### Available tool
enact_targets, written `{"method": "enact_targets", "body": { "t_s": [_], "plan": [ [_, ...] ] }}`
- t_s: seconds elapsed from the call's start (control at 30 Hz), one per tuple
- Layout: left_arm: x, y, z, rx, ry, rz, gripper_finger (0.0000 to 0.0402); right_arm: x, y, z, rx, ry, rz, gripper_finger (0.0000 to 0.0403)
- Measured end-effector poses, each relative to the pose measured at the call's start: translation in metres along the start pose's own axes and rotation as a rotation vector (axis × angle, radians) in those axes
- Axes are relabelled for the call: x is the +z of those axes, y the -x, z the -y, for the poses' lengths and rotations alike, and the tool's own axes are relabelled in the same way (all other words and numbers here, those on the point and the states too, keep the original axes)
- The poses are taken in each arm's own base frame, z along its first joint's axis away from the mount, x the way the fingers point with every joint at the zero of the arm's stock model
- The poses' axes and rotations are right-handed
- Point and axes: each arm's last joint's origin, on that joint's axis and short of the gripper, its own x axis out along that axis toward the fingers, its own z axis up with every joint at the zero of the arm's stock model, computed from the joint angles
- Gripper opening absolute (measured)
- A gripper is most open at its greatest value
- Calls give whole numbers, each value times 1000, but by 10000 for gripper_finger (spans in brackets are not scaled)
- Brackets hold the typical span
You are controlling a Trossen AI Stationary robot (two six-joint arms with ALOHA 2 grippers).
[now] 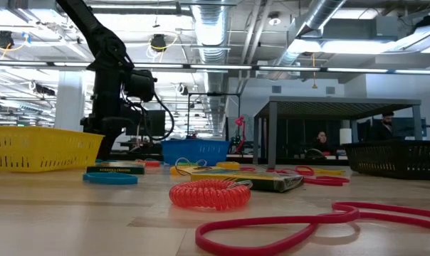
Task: Pick & Place Office Desk Supplies
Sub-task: Put the blue rubber band into the yellow bin
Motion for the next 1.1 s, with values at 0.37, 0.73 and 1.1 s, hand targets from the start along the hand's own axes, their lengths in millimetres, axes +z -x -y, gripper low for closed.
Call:
{"method": "enact_targets", "body": {
  "t_s": [0.37, 0.73, 1.1],
  "plan": [
    [0, 0, 0, 11, 2, 3, 136, 0, 0, 0, 0, 11, 0, 111],
    [-3, 14, 0, -44, 27, 50, 136, 0, 0, 0, 4, 17, -3, 111],
    [-11, 46, -20, -116, 302, 160, 136, 0, 0, 0, 6, 37, -3, 111]
  ]
}}
